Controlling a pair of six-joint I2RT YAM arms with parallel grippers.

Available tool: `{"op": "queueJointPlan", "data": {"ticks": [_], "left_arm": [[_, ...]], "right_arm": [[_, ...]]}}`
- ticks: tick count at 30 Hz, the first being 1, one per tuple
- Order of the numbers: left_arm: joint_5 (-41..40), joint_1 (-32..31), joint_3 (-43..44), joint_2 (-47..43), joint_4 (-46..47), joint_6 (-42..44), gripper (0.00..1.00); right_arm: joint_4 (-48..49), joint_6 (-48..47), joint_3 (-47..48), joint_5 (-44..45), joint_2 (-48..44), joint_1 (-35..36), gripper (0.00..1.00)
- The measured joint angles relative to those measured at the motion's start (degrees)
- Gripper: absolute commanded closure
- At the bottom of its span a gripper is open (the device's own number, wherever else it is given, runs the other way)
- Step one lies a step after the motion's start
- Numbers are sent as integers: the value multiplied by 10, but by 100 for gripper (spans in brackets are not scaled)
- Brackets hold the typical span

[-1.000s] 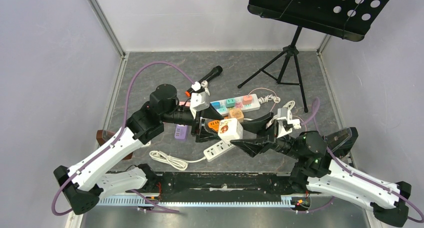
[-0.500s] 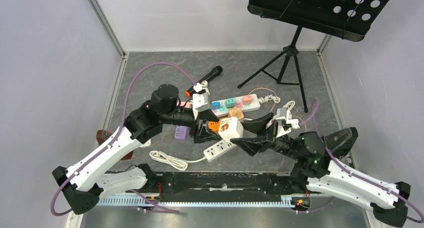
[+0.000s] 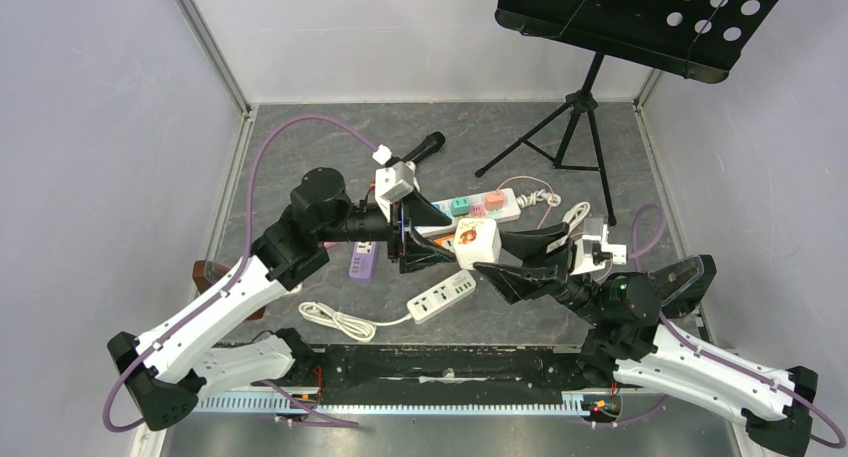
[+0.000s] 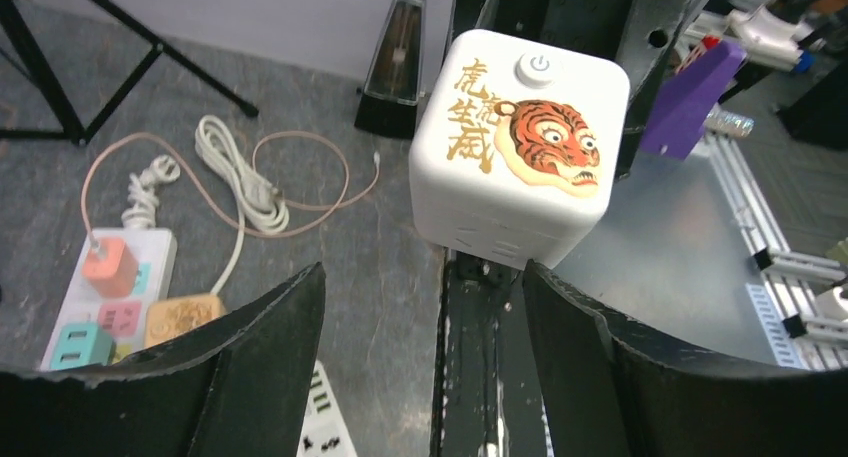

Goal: Insert the plug
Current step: Insert the plug into the socket.

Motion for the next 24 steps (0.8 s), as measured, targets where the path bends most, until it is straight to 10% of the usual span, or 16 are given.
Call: {"op": "queueJointPlan", "data": {"ticks": [24], "left_arm": [[30,-9,-21,22,209,-167,22]], "right_arm": [[151,6,-1,28,51,0,100]]}}
